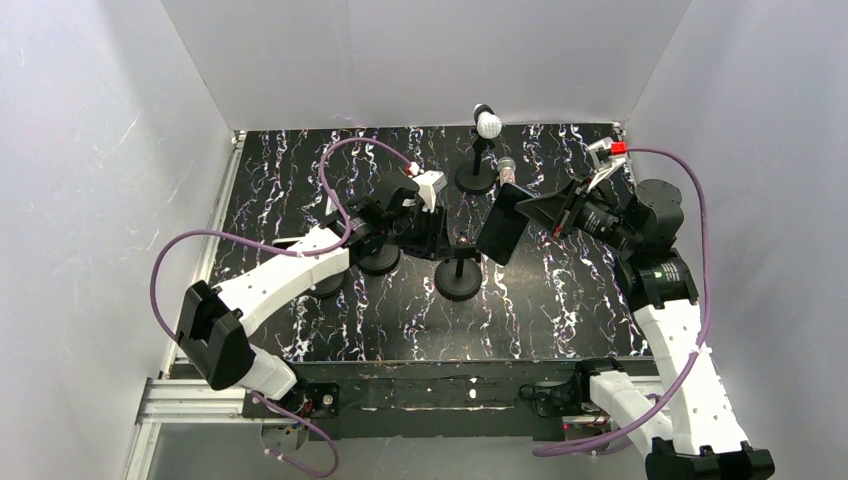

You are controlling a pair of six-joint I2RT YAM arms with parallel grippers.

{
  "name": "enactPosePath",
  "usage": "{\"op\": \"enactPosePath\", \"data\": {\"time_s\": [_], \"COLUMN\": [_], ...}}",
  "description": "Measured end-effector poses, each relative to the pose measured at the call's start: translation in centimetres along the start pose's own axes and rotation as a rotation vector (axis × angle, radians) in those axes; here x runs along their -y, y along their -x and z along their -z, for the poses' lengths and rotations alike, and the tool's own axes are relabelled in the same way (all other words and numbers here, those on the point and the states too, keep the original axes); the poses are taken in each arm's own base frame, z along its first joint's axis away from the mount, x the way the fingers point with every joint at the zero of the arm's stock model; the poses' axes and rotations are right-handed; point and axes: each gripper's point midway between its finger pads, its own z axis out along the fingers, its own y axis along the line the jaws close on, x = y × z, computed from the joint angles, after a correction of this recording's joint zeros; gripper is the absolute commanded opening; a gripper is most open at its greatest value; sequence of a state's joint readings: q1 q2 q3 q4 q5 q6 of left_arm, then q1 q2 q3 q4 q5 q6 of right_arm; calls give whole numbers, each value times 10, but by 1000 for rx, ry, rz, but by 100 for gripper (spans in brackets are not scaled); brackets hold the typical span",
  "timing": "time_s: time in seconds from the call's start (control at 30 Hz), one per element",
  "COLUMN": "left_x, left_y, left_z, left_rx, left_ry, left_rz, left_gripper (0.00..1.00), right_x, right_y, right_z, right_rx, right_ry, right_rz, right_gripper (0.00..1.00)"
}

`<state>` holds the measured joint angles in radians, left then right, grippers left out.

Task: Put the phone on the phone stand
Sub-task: Install the phone on the phone stand.

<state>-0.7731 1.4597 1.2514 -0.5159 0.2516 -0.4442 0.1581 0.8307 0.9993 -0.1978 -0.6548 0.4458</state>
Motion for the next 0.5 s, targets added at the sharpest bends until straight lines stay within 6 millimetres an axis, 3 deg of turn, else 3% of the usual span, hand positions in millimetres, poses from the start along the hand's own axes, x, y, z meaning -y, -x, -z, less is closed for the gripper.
{"op": "enactPosePath", "data": {"time_s": [0.13,0.33,0.5], "left_x": [-4,-11,-15], "left_y": [-1,-4,-3], "left_z": [-1,-4,-5], "left_rx": [-2,-14,-12], "left_ry": [22,44,57], "left_rz": [-13,-42,-79], "left_gripper": [38,21,19], "right_x": [3,11,8], "right_y": [1,-5,-5], "right_z": [-5,-12,-15], "right_rx": [-4,-31,-43], "right_ry": [8,2,28], "right_rz": [-3,-30,-41], "right_gripper": [1,1,1]}}
